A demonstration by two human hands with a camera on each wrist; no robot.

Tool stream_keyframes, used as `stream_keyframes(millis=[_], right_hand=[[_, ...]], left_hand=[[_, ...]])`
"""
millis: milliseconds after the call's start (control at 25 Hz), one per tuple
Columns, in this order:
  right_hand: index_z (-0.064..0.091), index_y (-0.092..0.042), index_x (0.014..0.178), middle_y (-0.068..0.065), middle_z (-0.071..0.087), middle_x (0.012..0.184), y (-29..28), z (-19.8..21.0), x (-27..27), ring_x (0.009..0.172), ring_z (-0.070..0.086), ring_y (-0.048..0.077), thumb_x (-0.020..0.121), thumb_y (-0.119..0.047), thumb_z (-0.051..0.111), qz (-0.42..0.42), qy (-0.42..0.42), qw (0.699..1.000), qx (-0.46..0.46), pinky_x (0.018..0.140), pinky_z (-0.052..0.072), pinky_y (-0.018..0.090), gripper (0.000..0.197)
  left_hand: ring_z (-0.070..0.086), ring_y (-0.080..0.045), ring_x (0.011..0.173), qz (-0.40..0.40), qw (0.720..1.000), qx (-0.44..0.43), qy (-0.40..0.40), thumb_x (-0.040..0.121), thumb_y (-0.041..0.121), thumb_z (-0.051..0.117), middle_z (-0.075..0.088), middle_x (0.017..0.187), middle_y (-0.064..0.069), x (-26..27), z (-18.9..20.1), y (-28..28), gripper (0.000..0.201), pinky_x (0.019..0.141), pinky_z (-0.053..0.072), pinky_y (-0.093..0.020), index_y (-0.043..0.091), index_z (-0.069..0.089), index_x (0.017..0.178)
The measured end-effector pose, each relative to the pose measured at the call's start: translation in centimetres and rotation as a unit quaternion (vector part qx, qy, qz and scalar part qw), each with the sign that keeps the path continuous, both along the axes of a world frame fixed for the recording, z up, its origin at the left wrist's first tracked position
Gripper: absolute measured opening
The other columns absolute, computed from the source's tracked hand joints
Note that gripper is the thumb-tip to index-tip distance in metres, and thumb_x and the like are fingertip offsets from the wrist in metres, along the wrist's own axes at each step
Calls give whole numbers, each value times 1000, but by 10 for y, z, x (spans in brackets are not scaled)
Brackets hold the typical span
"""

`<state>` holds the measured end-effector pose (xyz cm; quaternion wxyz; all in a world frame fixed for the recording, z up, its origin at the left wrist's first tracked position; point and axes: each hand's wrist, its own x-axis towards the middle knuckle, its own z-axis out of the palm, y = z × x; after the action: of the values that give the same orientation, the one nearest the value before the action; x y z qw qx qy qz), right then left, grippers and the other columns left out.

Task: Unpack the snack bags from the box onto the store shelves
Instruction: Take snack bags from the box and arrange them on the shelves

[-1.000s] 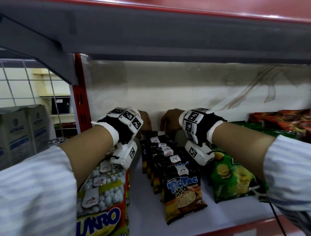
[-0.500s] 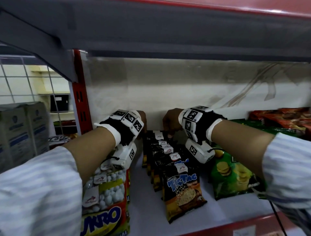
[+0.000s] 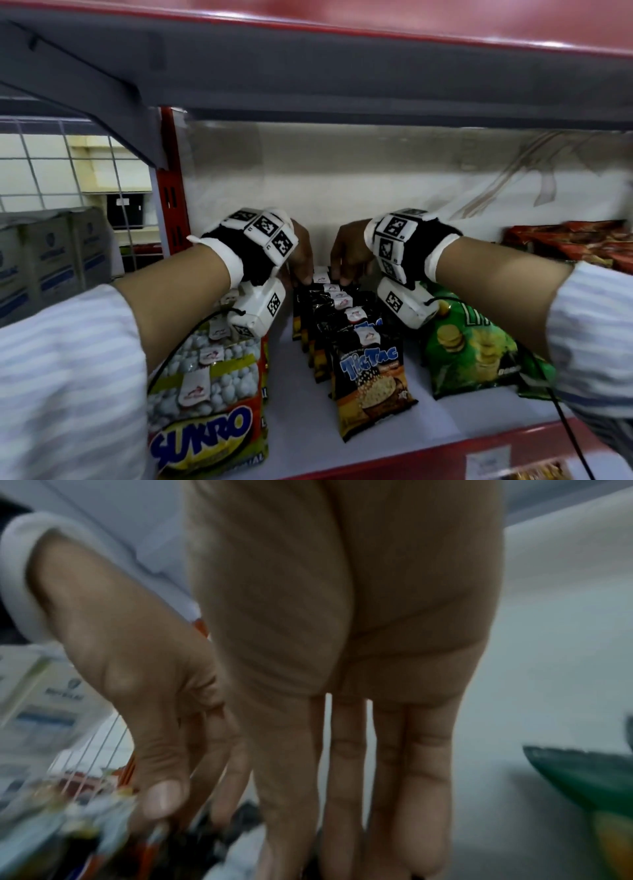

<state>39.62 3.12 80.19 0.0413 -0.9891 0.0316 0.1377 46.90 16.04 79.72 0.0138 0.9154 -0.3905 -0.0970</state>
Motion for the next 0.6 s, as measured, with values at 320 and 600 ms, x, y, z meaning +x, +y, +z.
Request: stream_keyframes(millis=[320,600], right_hand=[[70,-16,105,5,70,104,10,8,-32,89,67,20,80,-19,74,-4,-42,999,23,67,55,21,25],[67,-18,108,-2,67,99,17,-15,-54,96,66,19,77,-20,77,1,-20,999,41,68,56,23,33]], left_hand=[[55,7,42,-33,997,-66,25,79,16,76,64,61,11,-8,0,5,13,41,39,-6,12,74,92],[68,-8,57,-20,993,-19,115,78,22,77,72,83,-1,-23,-9,7,8,66,56,-23,28,71,77]])
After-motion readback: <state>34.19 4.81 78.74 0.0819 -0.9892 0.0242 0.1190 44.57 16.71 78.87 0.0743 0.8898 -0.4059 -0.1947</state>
